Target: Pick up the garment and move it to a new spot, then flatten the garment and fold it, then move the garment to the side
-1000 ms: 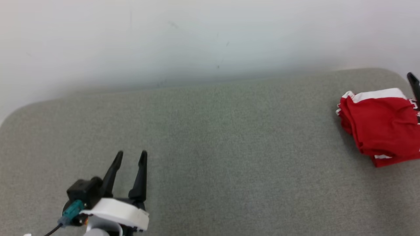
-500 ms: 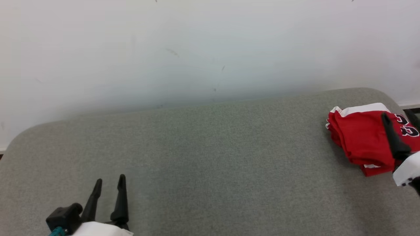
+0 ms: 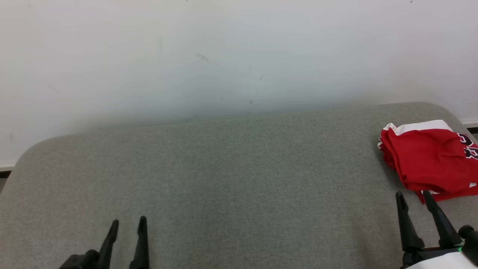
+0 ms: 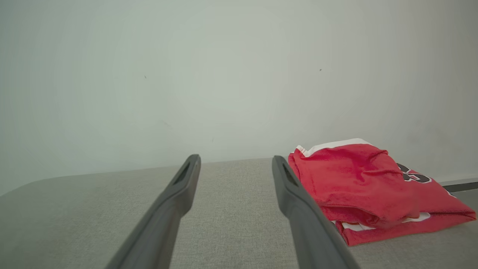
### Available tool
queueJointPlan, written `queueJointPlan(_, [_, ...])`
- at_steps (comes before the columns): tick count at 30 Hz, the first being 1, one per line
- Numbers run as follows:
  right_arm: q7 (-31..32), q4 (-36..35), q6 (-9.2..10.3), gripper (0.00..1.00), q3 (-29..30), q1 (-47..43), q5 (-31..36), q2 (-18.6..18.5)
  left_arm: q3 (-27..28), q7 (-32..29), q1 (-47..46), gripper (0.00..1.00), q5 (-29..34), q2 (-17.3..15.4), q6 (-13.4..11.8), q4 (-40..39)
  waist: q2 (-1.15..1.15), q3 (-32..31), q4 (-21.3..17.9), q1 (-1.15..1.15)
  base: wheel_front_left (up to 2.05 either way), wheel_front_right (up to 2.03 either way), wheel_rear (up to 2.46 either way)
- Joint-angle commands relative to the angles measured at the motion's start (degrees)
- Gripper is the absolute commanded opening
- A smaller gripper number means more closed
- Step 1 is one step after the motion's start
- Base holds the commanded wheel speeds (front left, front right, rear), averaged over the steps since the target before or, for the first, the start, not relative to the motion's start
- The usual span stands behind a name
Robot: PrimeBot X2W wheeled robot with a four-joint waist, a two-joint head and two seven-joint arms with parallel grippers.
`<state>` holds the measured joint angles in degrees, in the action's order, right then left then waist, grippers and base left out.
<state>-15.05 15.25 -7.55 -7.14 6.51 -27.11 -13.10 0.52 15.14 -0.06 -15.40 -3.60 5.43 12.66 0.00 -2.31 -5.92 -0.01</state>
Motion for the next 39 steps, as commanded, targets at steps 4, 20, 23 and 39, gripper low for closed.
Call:
queueJointPlan(4, [-0.12, -2.89, 0.14, 1.00, 1.17, -3.04, 3.23, 2.87, 0.48, -0.06, 0.98, 1.00, 2.17, 0.36, -0.06, 0.48, 0.00, -0.03, 0.32, 0.01, 0.00, 0.00, 0.00])
queueJointPlan(20, [-0.13, -2.67, 0.14, 1.00, -0.08, -3.38, 3.97, 4.35, -0.23, -0.06, -0.03, 1.00, 1.75, 0.60, -0.63, 1.62, 0.00, 0.00, 0.98, 0.01, 0.00, 0.00, 0.00])
queueJointPlan(23, [-0.13, -2.41, 0.14, 1.00, -0.33, -3.40, 3.95, 4.48, -0.39, -0.06, -0.04, 1.00, 1.74, 0.60, -0.63, 1.60, 0.00, 0.01, 0.93, 0.01, 0.00, 0.00, 0.00])
queueJointPlan(39, [1.63, -1.23, 0.00, 0.00, 0.55, -3.43, -1.51, 6.11, 0.17, -2.11, -0.45, 0.00, -3.50, 0.99, -0.41, 3.44, 0.00, 0.11, 1.43, 0.01, 0.00, 0.00, 0.00])
